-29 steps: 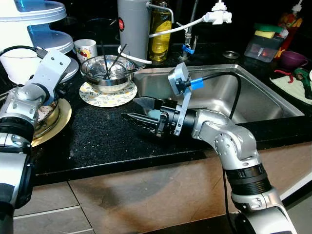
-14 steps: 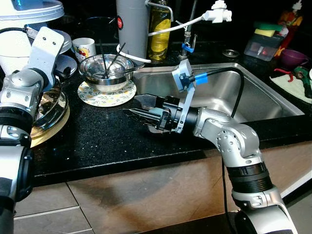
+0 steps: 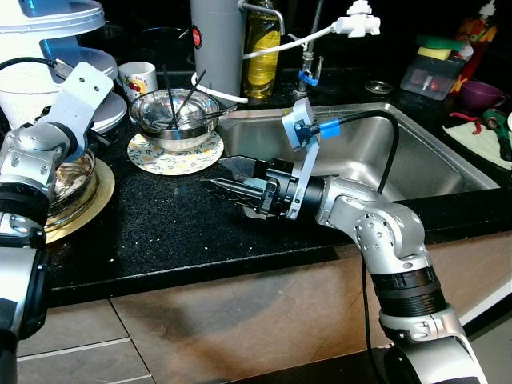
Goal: Kitchen organization
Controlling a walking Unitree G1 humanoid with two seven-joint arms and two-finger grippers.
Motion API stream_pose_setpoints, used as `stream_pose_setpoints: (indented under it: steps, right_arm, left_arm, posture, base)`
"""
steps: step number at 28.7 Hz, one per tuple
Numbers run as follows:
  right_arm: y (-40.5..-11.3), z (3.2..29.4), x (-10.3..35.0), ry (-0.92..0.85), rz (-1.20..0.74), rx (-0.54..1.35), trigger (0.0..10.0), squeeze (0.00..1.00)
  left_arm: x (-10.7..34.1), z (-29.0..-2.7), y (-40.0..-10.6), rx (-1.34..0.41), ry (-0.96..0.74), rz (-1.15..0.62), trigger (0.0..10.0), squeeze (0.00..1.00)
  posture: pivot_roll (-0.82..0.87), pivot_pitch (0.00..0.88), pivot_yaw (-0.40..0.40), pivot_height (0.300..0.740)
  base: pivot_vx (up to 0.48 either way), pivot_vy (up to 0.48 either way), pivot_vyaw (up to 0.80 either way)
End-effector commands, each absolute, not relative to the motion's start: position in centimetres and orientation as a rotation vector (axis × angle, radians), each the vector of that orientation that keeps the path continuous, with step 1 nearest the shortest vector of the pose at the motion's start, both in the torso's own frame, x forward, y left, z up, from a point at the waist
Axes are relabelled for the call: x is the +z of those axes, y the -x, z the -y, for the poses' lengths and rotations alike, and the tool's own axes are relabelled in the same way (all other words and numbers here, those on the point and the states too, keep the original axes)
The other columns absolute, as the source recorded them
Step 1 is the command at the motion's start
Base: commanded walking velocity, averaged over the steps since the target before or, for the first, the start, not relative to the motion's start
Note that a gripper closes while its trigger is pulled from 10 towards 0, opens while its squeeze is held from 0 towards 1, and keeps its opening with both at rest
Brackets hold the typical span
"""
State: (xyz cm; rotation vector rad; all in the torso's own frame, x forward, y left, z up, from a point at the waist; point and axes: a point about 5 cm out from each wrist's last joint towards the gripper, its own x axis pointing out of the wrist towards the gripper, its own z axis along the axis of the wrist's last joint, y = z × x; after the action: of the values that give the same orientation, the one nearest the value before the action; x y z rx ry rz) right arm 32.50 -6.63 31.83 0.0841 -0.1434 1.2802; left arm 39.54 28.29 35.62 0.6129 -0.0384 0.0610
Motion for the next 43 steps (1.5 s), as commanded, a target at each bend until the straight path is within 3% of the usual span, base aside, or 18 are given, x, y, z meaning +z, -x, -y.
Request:
stream_pose_setpoints:
  steps: [1,11,17,26,35,36,39,41,42,43]
  right_arm:
    - [-32.5,6.8,31.9,-0.093,0.142,1.284,10.0,0.00]
    - [-32.4,6.9,32.2,-0.072,0.146,1.284,10.0,0.00]
    - [-32.2,7.0,32.5,-0.070,0.157,1.278,10.0,0.00]
    - [-32.1,7.5,32.6,-0.071,0.164,1.266,10.0,0.00]
    - [-32.1,7.3,32.7,-0.076,0.165,1.274,10.0,0.00]
    - [-32.1,7.3,32.7,-0.076,0.165,1.275,10.0,0.00]
    - [-32.0,7.4,32.8,-0.075,0.164,1.275,10.0,0.00]
    - [-32.0,7.5,32.8,-0.076,0.163,1.274,10.0,0.00]
    - [-32.0,7.5,32.7,-0.076,0.162,1.273,10.0,0.00]
    - [-32.0,7.5,32.7,-0.077,0.160,1.275,10.0,0.00]
  left_arm:
    - [35.6,-28.7,-39.4,0.075,-0.579,0.027,10.0,0.00]
    - [34.2,-28.7,-39.9,0.160,-0.380,-0.014,10.0,0.00]
    - [34.7,-29.5,-39.5,0.228,-0.415,-0.089,10.0,0.00]
    - [38.2,-30.9,-37.3,0.114,-0.385,-0.030,10.0,0.00]
    - [38.5,-32.2,-35.8,0.141,-0.400,-0.093,10.0,0.00]
    - [38.6,-32.4,-35.3,0.145,-0.415,-0.103,10.0,0.59]
    - [39.1,-33.1,-33.9,0.139,-0.449,-0.132,10.0,0.98]
    - [39.1,-33.5,-33.4,0.139,-0.456,-0.146,10.0,0.97]
    - [39.0,-33.7,-33.0,0.138,-0.454,-0.160,10.0,0.91]
    - [38.6,-33.9,-32.9,0.130,-0.435,-0.178,10.0,0.04]
  posture:
    - [0.00,0.193,-0.048,0.740]
    - [-0.01,0.178,-0.043,0.740]
    - [-0.02,0.182,-0.034,0.740]
    - [-0.02,0.179,-0.028,0.740]
    - [-0.01,0.176,-0.039,0.740]
    - [-0.01,0.177,-0.035,0.740]
    - [-0.01,0.177,-0.030,0.740]
    - [-0.01,0.177,-0.030,0.740]
    - [-0.01,0.177,-0.030,0.740]
    - [-0.01,0.177,-0.030,0.740]
  base:
    - [0.000,0.000,0.00]
    - [0.000,0.000,0.00]
    - [0.000,0.000,0.00]
    - [0.000,0.000,0.00]
    - [0.000,0.000,0.00]
    - [0.000,0.000,0.00]
    - [0.000,0.000,0.00]
    - [0.000,0.000,0.00]
    - [0.000,0.000,0.00]
    - [0.000,0.000,0.00]
